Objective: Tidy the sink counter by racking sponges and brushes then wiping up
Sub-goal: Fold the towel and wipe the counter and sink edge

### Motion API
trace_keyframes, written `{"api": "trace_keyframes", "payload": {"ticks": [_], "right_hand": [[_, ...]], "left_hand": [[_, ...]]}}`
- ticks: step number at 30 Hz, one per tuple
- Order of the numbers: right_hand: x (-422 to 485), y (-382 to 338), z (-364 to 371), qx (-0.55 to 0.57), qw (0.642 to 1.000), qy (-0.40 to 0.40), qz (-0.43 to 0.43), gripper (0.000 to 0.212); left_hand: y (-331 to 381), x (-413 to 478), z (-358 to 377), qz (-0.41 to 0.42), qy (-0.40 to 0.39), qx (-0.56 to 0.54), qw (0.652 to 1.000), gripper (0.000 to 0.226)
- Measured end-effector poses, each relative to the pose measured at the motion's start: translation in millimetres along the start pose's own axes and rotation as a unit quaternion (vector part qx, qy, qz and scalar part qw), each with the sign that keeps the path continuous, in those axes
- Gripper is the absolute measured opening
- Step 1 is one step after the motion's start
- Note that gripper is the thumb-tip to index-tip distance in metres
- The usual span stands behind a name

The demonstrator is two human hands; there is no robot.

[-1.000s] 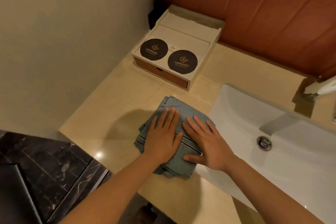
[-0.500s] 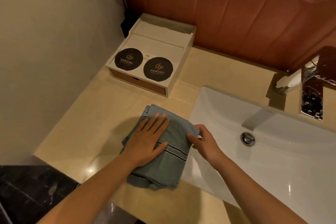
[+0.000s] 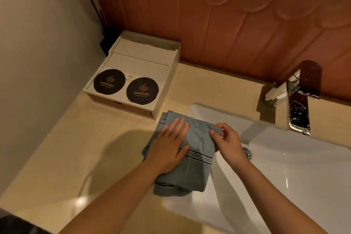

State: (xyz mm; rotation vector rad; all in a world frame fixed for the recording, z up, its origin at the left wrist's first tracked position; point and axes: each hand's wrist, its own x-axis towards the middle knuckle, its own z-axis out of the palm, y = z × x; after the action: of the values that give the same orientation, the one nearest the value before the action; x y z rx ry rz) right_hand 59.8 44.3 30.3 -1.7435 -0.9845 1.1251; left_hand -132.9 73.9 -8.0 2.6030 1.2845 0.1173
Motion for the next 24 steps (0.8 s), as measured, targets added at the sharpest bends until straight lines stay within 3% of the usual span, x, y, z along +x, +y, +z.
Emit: {"api": "trace_keyframes", "payload": {"ticks": [6,10,13,19,24], "right_hand": [[32.1,-16.4,-7.7,-0.011,0.999,0.011,-0.038,0.011],[52.0,-30.6,-12.4,-0.068,0.996,-0.003,-0.061,0.039],[68.5,-40.5,-14.4,-0.088,0.993,0.020,-0.078,0.047],[106.5,-57.4,-16.3,-0.068,0.992,0.043,-0.096,0.038],[142.3,-57.6,-23.8,-0.079,0.990,0.091,-0.070,0.023]], "left_hand": [[4.3,44.6,-5.7,-0.027,0.011,-0.019,0.999,0.061],[-0.5,77.9,-3.7,-0.051,0.051,-0.037,0.997,0.056],[-4.6,97.6,-4.9,-0.052,0.052,-0.033,0.997,0.058],[-14.2,139.7,-3.7,-0.060,0.057,-0.062,0.995,0.071],[-20.0,170.8,-11.4,-0.077,0.020,-0.051,0.995,0.058]]}}
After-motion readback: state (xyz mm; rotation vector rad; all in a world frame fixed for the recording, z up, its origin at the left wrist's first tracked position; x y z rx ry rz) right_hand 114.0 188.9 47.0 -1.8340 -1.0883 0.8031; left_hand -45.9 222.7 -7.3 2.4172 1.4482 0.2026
